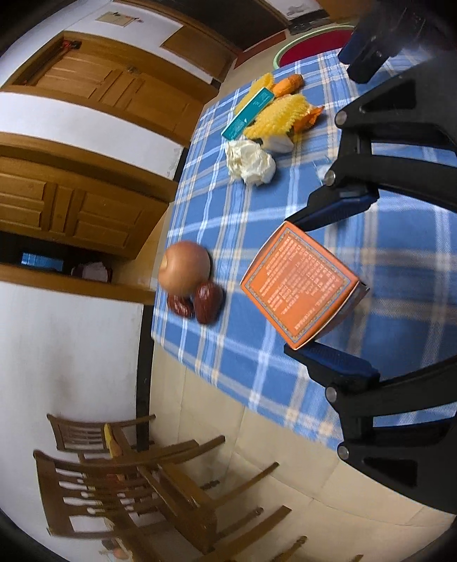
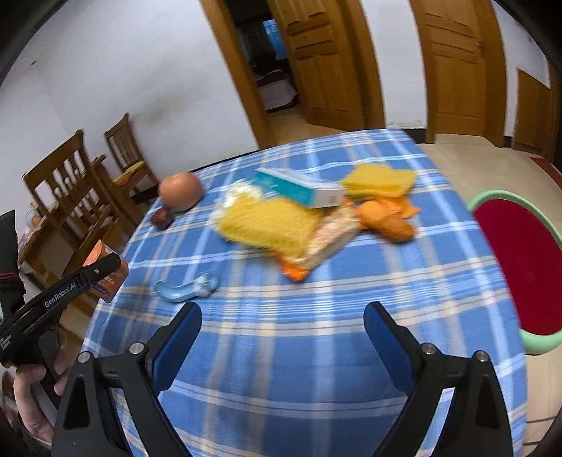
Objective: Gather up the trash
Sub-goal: 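Grasp the light-blue plastic toy with the right tool while the left tool holds the box, then carry both items to the bucket and open the right tool over it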
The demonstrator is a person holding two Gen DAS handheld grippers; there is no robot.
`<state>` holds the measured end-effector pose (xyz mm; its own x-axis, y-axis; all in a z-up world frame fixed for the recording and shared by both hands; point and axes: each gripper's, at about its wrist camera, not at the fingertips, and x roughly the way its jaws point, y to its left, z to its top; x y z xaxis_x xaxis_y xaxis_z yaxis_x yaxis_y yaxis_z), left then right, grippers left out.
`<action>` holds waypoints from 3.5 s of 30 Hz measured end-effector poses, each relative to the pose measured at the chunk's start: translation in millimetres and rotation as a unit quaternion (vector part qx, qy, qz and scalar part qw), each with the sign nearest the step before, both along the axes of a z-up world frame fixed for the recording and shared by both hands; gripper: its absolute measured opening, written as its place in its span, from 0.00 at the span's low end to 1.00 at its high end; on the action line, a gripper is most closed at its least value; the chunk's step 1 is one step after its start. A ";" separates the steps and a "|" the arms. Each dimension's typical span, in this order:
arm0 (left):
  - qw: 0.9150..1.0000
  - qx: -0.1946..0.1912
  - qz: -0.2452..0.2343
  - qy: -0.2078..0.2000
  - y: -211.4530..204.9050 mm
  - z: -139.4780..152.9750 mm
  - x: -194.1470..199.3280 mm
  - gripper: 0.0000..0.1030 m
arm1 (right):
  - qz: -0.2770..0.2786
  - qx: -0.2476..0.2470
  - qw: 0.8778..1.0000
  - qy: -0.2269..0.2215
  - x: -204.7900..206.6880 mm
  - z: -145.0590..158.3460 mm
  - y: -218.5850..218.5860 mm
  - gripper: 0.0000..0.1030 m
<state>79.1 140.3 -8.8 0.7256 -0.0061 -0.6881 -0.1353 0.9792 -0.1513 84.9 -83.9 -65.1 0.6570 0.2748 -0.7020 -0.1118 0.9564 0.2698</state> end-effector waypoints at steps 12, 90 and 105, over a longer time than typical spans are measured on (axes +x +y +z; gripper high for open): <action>0.999 0.014 0.038 0.011 30.2 -8.8 -24.7 0.62 | 0.043 -0.003 0.999 0.022 13.4 -16.6 58.9 0.99; 0.996 -0.009 -0.089 0.017 -80.7 4.1 -18.4 0.62 | -0.087 -0.007 0.995 -0.051 -30.3 22.3 -47.9 0.75; 0.982 -0.023 -0.188 0.022 -167.4 14.8 -5.9 0.62 | -0.172 -0.004 0.984 -0.055 -51.9 22.4 -131.3 0.75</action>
<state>73.3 -27.1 6.0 0.6348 -0.3002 -0.7120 0.2269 0.9533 -0.1996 33.0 -215.3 -42.7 0.7825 0.0173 -0.6224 0.1907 0.9449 0.2661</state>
